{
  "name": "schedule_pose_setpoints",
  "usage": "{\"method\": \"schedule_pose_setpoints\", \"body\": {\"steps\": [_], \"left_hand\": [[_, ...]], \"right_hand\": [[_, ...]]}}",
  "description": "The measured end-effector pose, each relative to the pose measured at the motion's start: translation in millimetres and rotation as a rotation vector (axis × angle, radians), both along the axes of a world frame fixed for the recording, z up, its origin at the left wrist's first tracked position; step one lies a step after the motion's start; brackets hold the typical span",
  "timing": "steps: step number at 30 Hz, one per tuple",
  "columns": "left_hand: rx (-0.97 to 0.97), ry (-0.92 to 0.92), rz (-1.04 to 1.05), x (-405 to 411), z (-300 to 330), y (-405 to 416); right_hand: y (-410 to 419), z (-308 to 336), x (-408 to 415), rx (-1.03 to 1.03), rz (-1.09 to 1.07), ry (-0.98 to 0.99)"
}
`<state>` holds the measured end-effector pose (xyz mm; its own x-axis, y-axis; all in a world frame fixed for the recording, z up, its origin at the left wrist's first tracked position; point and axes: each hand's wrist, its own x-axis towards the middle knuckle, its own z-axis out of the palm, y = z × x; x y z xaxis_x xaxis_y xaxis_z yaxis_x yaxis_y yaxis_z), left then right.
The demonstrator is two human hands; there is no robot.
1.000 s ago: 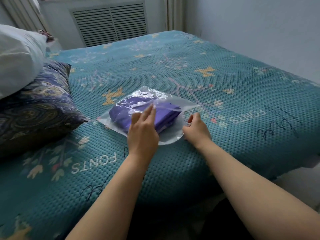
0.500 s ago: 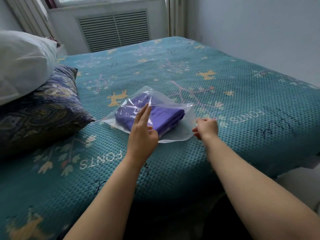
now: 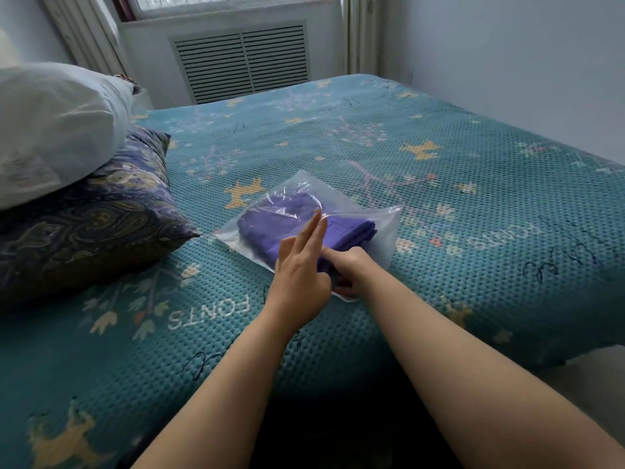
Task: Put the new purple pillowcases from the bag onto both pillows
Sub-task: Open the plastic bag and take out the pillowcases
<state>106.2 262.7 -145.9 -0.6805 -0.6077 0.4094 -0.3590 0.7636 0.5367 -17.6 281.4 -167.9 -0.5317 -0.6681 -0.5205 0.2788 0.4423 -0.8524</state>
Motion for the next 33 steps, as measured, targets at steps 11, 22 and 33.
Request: {"method": "schedule_pose_setpoints", "body": {"steps": [11, 22, 33], "left_hand": [[0.241, -0.033, -0.005, -1, -13, -5], [0.754, 0.146, -0.146, -13, -10, 15], [-0.016, 0.023, 0.152, -5, 5, 11]], "right_hand": [[33, 29, 11, -0.335, -0.248, -0.024], [143, 122, -18, -0.490, -0.237, 0.596], [153, 131, -77, -0.794, 0.165, 0.079]]}}
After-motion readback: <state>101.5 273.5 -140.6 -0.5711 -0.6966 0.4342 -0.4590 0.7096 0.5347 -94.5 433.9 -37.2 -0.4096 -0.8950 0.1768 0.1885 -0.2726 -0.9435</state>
